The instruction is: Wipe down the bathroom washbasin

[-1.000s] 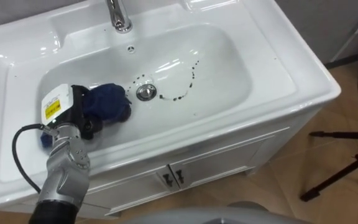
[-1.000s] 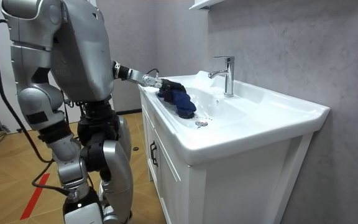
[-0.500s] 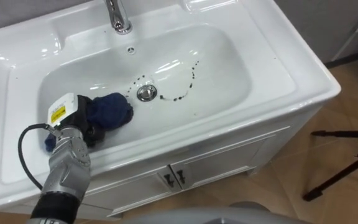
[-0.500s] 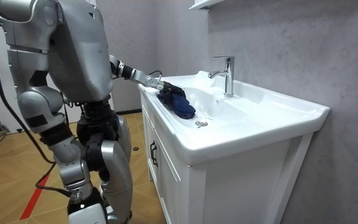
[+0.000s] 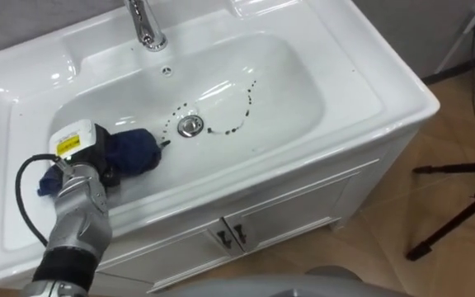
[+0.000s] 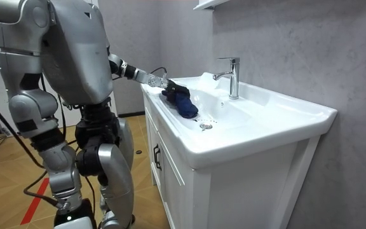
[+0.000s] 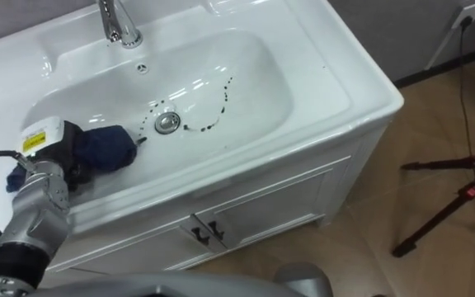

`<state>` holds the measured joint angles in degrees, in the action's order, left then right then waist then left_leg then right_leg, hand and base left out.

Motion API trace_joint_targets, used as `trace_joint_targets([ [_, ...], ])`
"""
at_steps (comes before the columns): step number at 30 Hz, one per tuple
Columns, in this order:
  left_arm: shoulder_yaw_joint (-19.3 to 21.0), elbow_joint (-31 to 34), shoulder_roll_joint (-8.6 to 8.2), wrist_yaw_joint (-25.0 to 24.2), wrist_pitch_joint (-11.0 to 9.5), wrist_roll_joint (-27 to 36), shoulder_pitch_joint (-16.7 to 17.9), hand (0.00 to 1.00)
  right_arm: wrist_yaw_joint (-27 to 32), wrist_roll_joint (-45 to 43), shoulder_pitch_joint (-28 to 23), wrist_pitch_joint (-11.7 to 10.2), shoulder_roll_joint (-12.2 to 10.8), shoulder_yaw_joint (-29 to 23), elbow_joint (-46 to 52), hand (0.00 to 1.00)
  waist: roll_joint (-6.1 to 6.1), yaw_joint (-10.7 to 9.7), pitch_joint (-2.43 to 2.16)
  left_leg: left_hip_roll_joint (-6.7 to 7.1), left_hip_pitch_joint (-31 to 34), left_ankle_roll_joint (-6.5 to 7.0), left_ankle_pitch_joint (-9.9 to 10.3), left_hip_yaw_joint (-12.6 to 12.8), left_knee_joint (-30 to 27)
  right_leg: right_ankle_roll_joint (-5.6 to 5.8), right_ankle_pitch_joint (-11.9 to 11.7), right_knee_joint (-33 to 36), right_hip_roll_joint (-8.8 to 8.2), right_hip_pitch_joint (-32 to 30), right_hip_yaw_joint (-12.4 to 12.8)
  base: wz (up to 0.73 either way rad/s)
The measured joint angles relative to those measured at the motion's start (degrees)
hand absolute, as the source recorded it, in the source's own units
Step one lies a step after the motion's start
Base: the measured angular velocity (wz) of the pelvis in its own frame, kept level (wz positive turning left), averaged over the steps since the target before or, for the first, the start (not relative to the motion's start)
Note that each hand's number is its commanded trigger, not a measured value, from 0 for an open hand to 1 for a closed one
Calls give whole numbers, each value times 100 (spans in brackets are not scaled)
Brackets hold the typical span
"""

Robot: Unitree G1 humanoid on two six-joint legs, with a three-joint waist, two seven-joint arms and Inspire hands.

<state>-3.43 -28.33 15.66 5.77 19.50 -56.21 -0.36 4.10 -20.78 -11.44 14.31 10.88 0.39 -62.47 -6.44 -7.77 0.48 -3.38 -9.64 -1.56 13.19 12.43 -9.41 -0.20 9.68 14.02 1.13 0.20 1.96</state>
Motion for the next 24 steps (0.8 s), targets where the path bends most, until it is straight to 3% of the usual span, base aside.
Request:
trace_joint_targets([
  [12, -42, -539, -67, 22, -12, -74, -286, 100, 318, 9, -13, -14, -3, 73, -62, 0, 52, -167, -5, 3, -1, 1, 0, 6, 1, 7, -11, -5, -6, 16, -3, 0],
  [24, -616, -447, -145, -351, 163, -123, -285, 100, 258, 39, 15, -49, 0, 85, -64, 0, 68, -395, -14, 2, -77, 1, 0, -1, -6, 7, -10, -22, -25, 104, -52, 1],
])
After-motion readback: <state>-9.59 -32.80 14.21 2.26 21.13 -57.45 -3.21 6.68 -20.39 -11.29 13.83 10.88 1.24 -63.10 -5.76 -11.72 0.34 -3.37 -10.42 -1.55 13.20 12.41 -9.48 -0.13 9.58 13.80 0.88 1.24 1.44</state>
